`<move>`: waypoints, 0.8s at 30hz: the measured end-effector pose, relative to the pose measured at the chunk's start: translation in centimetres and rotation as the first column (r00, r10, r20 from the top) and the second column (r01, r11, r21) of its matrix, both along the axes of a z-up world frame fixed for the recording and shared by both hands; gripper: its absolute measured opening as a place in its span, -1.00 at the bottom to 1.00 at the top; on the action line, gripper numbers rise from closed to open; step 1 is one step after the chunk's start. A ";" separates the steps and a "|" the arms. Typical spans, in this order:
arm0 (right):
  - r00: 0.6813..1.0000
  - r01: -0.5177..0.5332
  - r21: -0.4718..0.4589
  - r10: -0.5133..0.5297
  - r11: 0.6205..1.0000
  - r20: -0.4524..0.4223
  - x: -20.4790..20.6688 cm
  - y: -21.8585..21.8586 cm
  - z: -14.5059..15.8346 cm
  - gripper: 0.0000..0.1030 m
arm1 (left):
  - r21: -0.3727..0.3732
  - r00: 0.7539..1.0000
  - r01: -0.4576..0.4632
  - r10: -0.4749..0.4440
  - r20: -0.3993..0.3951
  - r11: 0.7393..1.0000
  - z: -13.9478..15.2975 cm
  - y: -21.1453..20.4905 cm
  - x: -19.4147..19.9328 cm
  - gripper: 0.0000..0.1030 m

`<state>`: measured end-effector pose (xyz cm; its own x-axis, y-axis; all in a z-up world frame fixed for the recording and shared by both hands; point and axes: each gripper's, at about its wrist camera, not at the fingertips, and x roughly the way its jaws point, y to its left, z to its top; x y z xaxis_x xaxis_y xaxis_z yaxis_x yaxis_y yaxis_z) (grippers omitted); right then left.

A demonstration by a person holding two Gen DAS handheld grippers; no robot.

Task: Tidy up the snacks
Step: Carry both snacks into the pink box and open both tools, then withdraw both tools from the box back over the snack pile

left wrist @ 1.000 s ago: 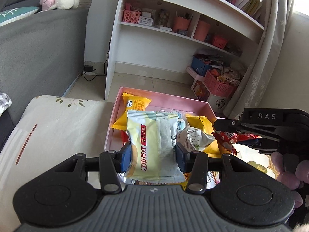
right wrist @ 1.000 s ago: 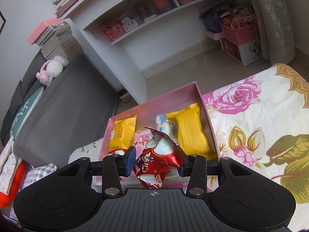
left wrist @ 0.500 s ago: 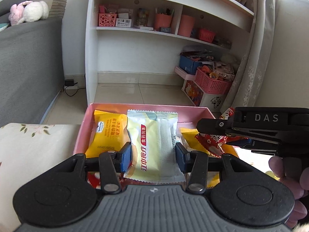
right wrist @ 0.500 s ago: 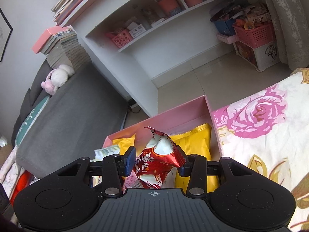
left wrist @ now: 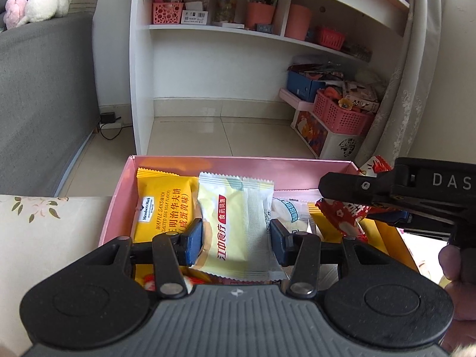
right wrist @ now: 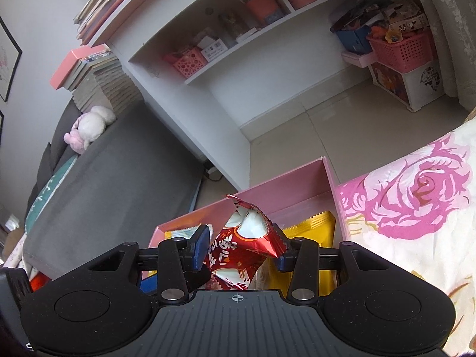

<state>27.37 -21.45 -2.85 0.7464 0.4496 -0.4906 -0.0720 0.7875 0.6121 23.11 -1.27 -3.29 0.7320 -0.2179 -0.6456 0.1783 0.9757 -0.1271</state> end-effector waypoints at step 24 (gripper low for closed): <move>1.000 0.003 0.045 -0.004 0.999 0.014 -1.8 -0.4 1.7 0.67 | -0.036 0.999 0.042 -0.042 0.004 0.998 1.4 -0.3 -1.4 0.59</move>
<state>25.60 -21.80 -1.15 0.7550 0.4682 -0.4590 -0.0782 0.7593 0.6460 21.76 -1.54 -1.85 0.7240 -0.2714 -0.6342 0.2196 0.9622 -0.1610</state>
